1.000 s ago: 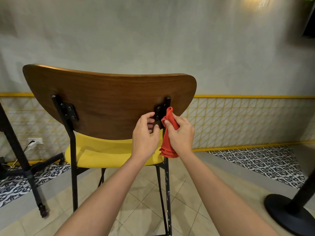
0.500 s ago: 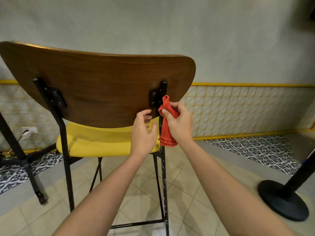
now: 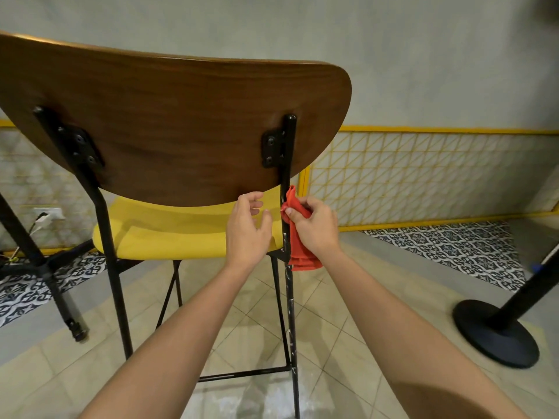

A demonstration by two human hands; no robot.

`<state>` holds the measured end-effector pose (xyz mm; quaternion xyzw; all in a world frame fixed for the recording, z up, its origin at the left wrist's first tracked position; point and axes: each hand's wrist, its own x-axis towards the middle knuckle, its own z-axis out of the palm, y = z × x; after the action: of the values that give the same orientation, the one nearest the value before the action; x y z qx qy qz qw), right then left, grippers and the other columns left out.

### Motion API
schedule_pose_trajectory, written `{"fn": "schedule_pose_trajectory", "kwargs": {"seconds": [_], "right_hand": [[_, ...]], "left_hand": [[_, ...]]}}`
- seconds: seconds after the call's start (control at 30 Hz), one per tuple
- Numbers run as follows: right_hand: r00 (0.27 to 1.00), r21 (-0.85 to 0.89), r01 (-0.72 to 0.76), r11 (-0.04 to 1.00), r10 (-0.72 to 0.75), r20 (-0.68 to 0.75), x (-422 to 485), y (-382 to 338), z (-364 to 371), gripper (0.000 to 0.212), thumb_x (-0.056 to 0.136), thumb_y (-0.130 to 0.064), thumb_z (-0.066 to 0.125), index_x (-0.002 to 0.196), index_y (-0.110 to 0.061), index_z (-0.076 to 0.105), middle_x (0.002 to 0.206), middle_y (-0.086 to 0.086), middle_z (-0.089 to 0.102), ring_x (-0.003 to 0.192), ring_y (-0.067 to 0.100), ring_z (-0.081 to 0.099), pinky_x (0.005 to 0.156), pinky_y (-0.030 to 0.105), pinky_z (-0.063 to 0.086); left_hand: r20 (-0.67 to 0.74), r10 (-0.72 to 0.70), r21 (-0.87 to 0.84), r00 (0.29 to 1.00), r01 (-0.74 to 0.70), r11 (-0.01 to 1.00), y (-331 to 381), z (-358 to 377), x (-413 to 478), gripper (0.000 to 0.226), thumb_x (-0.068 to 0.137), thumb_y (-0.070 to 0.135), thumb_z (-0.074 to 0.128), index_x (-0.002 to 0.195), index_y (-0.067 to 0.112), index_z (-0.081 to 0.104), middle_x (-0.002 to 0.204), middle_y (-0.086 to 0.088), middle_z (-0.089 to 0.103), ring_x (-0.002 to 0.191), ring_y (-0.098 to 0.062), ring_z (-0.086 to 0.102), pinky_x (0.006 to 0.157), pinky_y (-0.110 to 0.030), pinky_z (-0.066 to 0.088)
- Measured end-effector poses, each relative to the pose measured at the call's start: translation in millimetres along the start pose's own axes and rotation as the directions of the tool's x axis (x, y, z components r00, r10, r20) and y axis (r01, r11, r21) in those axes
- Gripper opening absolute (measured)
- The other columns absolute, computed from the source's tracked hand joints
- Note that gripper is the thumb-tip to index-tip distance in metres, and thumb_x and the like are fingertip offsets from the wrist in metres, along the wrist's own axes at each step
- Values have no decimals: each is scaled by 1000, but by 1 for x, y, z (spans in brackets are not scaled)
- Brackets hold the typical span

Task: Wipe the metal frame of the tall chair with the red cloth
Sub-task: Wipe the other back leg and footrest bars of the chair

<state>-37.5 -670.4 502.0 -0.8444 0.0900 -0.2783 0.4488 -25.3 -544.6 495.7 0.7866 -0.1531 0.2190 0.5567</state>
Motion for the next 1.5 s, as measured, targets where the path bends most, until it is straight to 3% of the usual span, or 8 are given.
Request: {"fn": "schedule_pose_trajectory", "kwargs": {"seconds": [0.13,0.27,0.33,0.93,1.1,1.23,1.37,1.5], "right_hand": [[988,143,56,988,-34,-148,3,-24,-4,18,83,-32,66,99,-23,65,90,-11,66,90,13,62,82,33,49],[965,97,98,991,-71,-251,-2,-34,2,13,83,-32,66,88,-22,58,81,-12,62,80,12,58,68,25,37],[968,56,63,996,-47,-246,-6,-28,9,15,84,-32,66,88,-22,56,82,-11,62,80,11,57,64,22,30],[987,-44,-155,987,153,-58,-39,31,23,18,84,-30,67,98,-20,61,92,-5,66,89,17,61,69,26,42],[973,30,68,997,-59,-223,-19,-1,14,18,80,-28,71,93,-19,63,94,-5,66,90,15,60,76,31,47],[895,-115,283,952,-306,-326,-2,-20,8,16,77,-22,73,89,-15,65,93,-4,63,88,15,58,71,24,43],[777,-387,480,787,-587,-230,-1,0,3,16,73,-10,75,88,-9,69,90,4,63,82,23,59,60,30,50],[740,-506,566,651,-671,-36,-6,13,6,23,72,-11,77,94,-10,72,92,7,62,81,26,60,46,35,51]], "left_hand": [[9,22,9,1000,-22,1000,1,3,-1,27,92,14,53,118,15,52,109,0,59,97,-12,56,77,-24,45],[11,41,25,999,-41,999,0,4,-1,24,94,11,48,118,14,53,110,1,59,95,-9,54,69,-9,39],[10,39,29,999,-39,999,-3,5,-1,24,95,11,47,118,14,53,109,1,59,94,-8,54,66,-4,39],[66,-50,41,997,47,998,-23,16,-15,26,93,12,50,119,15,52,107,0,59,94,-10,54,75,-21,41],[56,-43,23,997,42,999,-19,13,-11,24,94,12,48,118,15,53,106,1,60,95,-10,55,74,-17,39],[41,-41,28,998,40,999,-19,7,-7,23,96,15,46,117,15,54,105,2,60,94,-9,54,71,-12,37],[25,-53,23,998,52,998,-19,4,-5,23,97,17,45,118,15,54,105,2,60,93,-9,54,66,-6,38],[49,-58,31,997,56,998,-19,5,-10,23,97,17,46,119,15,53,103,3,59,93,-8,53,65,-7,38]]}}
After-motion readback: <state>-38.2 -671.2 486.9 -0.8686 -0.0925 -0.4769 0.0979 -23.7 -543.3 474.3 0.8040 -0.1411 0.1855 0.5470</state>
